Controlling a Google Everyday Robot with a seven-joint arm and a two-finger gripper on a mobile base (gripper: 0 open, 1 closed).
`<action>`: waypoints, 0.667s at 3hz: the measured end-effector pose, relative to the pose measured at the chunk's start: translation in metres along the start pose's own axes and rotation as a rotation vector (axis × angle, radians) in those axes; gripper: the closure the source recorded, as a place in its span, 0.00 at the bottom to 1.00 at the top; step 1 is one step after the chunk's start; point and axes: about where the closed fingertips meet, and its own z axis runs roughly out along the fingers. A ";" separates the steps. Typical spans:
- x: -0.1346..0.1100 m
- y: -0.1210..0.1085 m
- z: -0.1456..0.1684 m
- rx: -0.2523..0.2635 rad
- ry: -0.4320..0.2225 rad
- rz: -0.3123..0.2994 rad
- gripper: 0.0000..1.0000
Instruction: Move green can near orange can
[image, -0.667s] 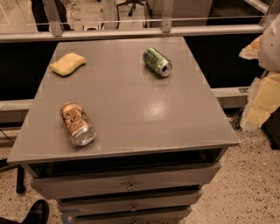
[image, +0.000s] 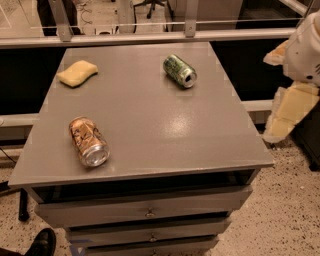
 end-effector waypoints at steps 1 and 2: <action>-0.028 -0.042 0.039 0.070 -0.063 -0.053 0.00; -0.065 -0.092 0.070 0.154 -0.144 -0.069 0.00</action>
Offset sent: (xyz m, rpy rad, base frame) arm 0.2103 0.0884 -0.0287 0.1712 -0.3405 0.0853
